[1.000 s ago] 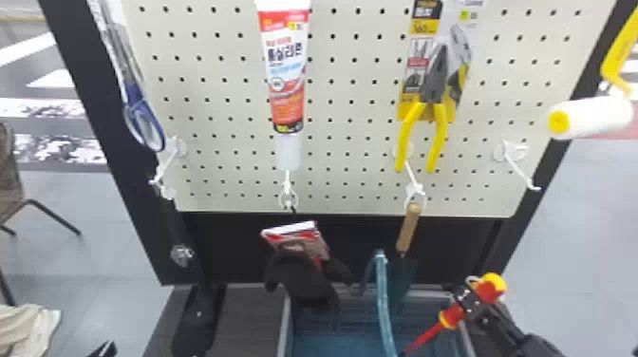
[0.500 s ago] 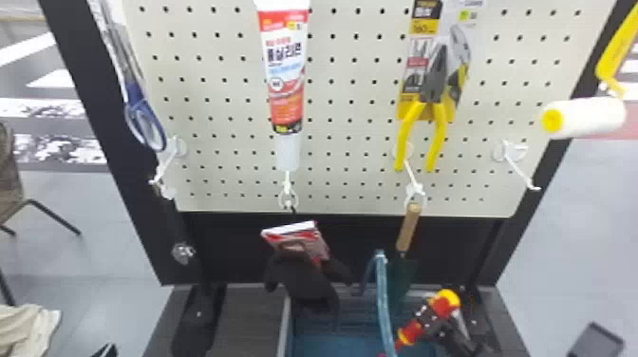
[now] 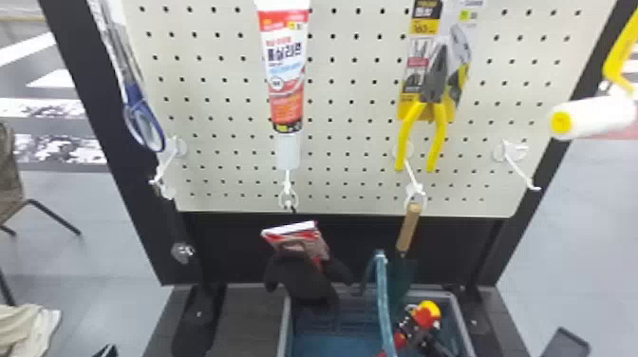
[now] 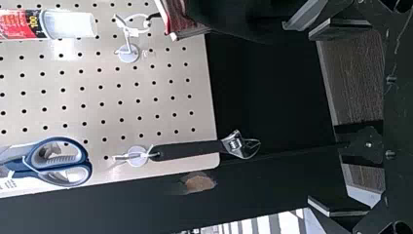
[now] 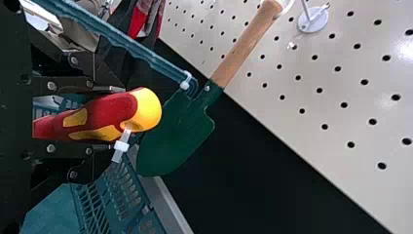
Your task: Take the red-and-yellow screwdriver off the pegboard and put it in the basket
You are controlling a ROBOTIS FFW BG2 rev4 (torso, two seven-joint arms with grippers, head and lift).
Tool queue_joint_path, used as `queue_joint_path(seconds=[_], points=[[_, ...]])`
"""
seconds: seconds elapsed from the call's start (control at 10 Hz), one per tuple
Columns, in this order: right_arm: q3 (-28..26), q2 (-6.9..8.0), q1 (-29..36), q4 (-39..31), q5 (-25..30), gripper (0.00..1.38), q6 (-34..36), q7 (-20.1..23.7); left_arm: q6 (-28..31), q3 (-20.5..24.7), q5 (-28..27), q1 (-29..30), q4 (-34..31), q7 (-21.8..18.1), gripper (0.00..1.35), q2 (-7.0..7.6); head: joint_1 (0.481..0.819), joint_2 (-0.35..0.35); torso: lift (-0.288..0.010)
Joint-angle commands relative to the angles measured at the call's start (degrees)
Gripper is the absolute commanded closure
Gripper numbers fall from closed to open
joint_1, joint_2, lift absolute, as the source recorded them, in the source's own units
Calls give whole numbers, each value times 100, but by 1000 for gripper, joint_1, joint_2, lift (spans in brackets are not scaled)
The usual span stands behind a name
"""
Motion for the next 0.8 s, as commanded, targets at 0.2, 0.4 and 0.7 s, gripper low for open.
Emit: queue_joint_path(seconds=[0.2, 0.4, 0.7], points=[[33, -1, -33, 206, -10, 986, -36, 37, -25, -7, 9, 12, 14, 0, 122, -24, 549, 0, -100], [33, -27, -33, 206, -10, 354, -36, 55, -34, -7, 9, 12, 14, 0, 122, -24, 549, 0, -100], [42, -45, -82, 206, 52, 124, -36, 125, -52, -16, 9, 0, 14, 0, 122, -24, 549, 0, -100]])
